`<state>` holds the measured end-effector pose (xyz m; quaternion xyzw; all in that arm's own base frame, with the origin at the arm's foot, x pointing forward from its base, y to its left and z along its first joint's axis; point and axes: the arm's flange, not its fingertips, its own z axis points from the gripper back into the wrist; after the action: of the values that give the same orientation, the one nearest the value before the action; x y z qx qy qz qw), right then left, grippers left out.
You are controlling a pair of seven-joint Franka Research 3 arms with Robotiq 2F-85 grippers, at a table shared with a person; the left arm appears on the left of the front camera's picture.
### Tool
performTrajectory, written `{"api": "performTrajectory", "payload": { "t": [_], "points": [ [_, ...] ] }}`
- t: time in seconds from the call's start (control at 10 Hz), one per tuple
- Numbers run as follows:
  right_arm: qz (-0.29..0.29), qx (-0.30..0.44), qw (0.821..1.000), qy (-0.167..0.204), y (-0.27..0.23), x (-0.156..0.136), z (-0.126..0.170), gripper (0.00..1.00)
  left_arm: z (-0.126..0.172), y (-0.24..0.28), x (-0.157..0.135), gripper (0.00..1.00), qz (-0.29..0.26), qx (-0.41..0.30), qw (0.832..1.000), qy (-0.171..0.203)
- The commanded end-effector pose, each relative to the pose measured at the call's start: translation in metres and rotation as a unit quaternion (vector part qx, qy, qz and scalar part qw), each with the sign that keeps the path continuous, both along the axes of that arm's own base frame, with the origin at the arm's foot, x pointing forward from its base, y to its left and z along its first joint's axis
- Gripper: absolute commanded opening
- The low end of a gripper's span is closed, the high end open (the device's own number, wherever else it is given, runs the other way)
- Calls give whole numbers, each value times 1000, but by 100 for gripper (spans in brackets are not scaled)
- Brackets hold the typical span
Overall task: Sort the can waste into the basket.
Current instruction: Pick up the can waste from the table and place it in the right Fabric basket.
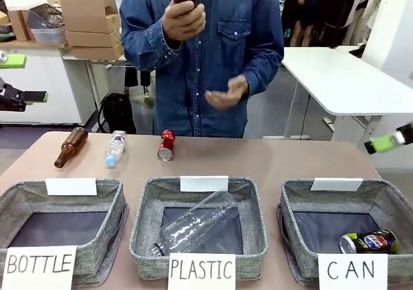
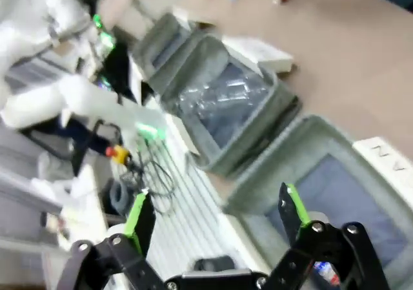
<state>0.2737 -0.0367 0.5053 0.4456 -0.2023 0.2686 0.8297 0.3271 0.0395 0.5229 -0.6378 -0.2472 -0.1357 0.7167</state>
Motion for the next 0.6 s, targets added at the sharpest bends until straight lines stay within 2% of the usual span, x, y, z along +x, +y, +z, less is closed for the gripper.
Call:
{"api": "performTrajectory", "payload": {
  "t": [0.0,0.1,0.2,0.3,0.4,0.5],
  "points": [
    [-484,274,790,259,-4,-11,-5,100,2,-2,1,100,-1,-9,1000,-13],
    [-507,300,754,291,-16,9,6,100,2,-2,1,100,-1,-9,1000,-13],
    [-475,338,752,308,-27,14,13,100,2,-2,1,100,-1,-9,1000,-13],
    [-426,374,762,312,-33,8,18,100,2,-2,1,100,-1,-9,1000,-13],
    [-339,408,802,273,-37,-8,24,100,2,-2,1,100,-1,-9,1000,-13],
    [-225,100,946,213,-39,9,4,100,2,-2,1,100,-1,-9,1000,-13]
  ]
}}
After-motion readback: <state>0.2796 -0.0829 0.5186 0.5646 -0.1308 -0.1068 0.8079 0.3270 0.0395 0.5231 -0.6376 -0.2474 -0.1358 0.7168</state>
